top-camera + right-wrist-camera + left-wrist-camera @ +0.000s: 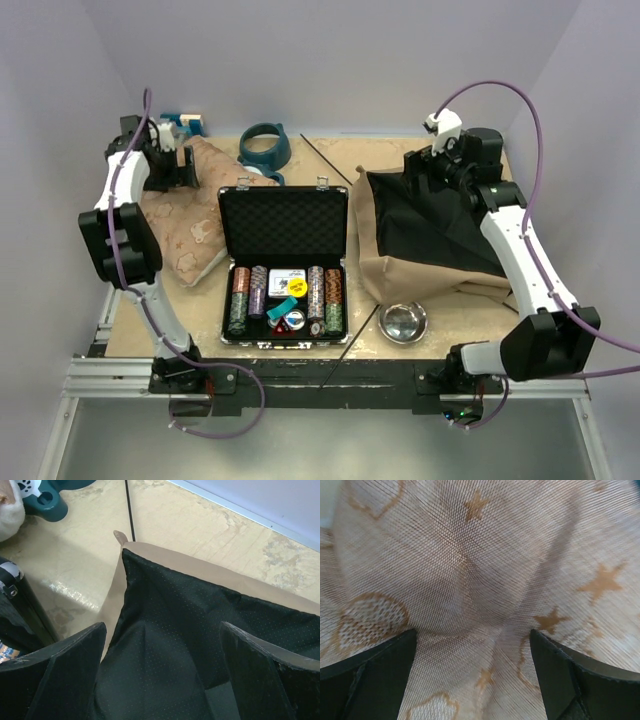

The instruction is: Set up the pet tent

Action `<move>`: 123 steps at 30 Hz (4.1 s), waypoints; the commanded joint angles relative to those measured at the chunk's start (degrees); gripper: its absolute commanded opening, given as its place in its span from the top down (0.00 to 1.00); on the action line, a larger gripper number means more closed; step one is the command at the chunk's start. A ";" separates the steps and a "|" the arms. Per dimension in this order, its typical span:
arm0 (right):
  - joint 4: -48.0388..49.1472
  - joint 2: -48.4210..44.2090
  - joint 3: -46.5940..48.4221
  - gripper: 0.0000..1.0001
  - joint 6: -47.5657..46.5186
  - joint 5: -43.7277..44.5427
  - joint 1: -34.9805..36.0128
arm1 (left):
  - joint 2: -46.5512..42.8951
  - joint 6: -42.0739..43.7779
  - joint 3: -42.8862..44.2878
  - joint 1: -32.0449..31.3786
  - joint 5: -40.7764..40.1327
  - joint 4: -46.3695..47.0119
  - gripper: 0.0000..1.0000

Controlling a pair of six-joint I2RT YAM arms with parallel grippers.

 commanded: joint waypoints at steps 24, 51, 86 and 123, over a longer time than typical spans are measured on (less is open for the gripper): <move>1.47 3.25 4.66 0.01 -0.31 -0.54 -0.13 | -5.13 2.86 15.45 0.07 1.23 7.88 0.89; 0.86 6.59 5.72 0.02 -1.28 0.34 -0.13 | 15.67 17.71 13.56 0.24 4.13 3.62 1.00; -1.95 5.54 5.90 0.02 -4.09 -6.95 -0.13 | -12.03 31.57 19.80 0.51 44.72 -0.81 0.00; -5.91 -4.92 -12.12 0.02 -5.32 -11.26 10.51 | -40.17 48.03 -60.17 -51.52 -6.93 8.27 0.09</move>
